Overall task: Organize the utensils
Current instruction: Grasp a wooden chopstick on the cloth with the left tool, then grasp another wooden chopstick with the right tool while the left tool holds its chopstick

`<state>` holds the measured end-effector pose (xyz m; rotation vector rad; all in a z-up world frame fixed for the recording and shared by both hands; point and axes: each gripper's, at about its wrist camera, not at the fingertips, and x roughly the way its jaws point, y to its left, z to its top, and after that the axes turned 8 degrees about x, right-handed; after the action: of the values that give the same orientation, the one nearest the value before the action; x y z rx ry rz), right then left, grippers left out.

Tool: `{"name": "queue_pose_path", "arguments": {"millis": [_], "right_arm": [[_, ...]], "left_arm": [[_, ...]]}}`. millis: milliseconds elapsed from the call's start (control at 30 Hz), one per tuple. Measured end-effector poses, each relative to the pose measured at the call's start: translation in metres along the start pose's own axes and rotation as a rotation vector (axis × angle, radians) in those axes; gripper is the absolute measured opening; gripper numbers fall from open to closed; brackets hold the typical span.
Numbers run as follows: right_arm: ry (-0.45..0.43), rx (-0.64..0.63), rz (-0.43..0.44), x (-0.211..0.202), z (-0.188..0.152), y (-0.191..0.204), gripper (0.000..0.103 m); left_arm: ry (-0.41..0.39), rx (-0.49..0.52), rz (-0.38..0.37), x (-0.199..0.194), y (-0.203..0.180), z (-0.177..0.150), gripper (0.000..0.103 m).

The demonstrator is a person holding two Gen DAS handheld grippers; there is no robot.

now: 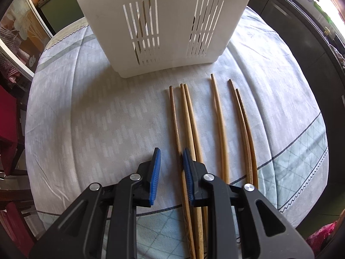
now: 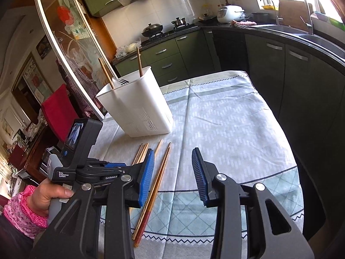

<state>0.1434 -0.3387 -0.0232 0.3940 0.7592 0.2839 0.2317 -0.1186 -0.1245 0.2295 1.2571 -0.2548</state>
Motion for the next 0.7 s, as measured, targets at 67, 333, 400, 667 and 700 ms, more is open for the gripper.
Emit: {"name": "queue_pose_path", "arguments": {"millis": [67,333,400,667,700], "right_arm": [[0.003,0.002,-0.002,0.001,0.0,0.001,0.037],[0.025,0.002,-0.003,0.005,-0.003,0.002,0.037],[0.039,-0.002,-0.003,0.009,-0.001,0.003,0.037],[0.197,-0.061,-0.05,0.069,-0.002,0.017,0.037],[0.225,-0.067,-0.064,0.08,-0.003,0.018,0.037]], "left_arm": [[-0.005,-0.001,0.009,0.002,-0.002,0.005,0.021],[-0.024,-0.014,-0.022,0.002,0.003,0.018,0.006],[-0.053,-0.026,-0.028,-0.006,0.008,0.016,0.006],[-0.291,-0.051,-0.01,-0.078,0.031,-0.004,0.006],[-0.326,-0.053,-0.007,-0.088,0.034,-0.01,0.006]]}}
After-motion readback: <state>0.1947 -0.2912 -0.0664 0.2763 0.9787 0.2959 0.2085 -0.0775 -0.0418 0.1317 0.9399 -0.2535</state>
